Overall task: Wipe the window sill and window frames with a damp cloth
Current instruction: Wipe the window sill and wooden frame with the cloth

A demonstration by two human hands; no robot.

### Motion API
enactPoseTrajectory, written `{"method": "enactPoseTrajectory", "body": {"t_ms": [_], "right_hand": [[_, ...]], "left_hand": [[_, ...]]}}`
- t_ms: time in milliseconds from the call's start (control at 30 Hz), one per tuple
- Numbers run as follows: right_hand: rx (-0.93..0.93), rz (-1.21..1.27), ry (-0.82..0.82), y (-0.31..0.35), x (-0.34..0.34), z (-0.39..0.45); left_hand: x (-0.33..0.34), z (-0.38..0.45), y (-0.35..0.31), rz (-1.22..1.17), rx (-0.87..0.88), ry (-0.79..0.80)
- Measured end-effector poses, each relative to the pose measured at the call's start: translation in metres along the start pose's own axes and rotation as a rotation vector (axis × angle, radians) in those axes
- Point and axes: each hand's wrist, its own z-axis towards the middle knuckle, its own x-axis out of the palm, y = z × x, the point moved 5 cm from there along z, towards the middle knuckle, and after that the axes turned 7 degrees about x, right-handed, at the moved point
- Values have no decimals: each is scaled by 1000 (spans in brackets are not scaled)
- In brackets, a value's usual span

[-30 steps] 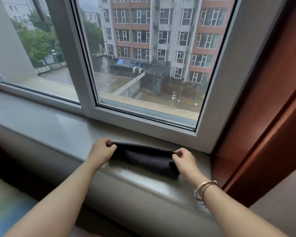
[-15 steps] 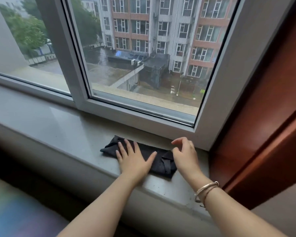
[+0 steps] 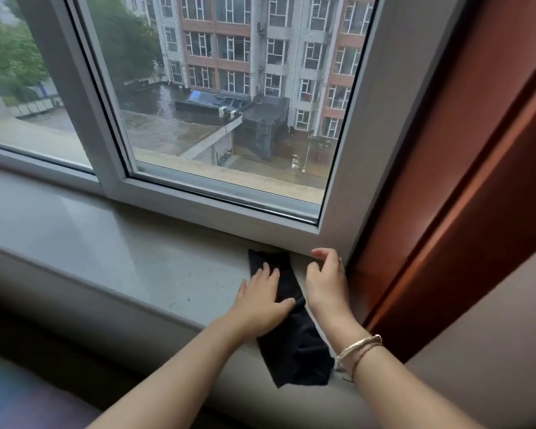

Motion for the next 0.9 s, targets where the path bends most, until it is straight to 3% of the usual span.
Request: {"method": "enactPoseTrajectory", "body": {"t_ms": [100,300,400,500,567,700,800,900], "right_hand": [[19,30,24,-4,-8,-6],[-71,-168,80,-20,-8,-22],[-136,-310,151,-33,6,-33],[-216,-431,190,-43,19,-42],[-268,-573,206,-44,37,-47],[-356,-802,165,-35,74,-33],[-347,-868,160,-33,87,-14],[-226,-900,-61,-43,61,-4]], "left_hand": [[23,-1,-15,71,-49,-59],[26,10,-3,380,225,-41],[7,20,5,60,272,33],[-24,17,15,-373,214,-210],[-37,11,32,-268,171,-315],[-35,3,73,180,122,-262],[-40,-4,97,229,79,-320],[-46,-8,122,271,48,-363]]}}
